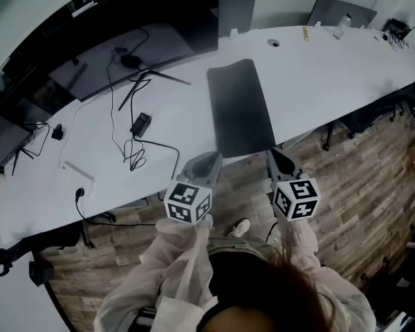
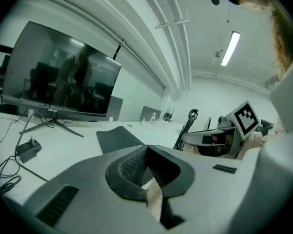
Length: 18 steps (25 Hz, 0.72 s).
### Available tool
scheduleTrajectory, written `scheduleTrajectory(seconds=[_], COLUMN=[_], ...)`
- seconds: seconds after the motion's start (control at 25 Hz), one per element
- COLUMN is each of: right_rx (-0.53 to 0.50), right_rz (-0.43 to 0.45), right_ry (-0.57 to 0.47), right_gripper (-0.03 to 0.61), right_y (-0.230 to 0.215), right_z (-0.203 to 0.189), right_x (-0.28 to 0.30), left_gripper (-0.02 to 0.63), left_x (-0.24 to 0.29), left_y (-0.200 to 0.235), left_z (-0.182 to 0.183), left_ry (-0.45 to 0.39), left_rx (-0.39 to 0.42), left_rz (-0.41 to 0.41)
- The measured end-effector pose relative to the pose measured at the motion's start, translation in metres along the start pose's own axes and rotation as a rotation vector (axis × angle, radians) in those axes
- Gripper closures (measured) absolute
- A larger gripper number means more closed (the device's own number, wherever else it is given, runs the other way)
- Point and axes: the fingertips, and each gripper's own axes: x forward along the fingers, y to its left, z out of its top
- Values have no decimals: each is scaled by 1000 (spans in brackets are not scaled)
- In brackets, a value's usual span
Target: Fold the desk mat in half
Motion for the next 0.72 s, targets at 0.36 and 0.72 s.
scheduleTrajectory(seconds=[0.36,0.72], right_rx=[29,58], right_rz=[-68,-86], right_ry=[-41,-45], right_gripper=[565,565], right_y=[-21,-19], right_z=[3,-2], right_x=[-21,-22], left_gripper=[589,589], left_x=[11,11], left_y=[-3,-1], left_z=[17,17], left_ry=[-54,-49], left_rx=[7,9], left_rz=[-15,-20])
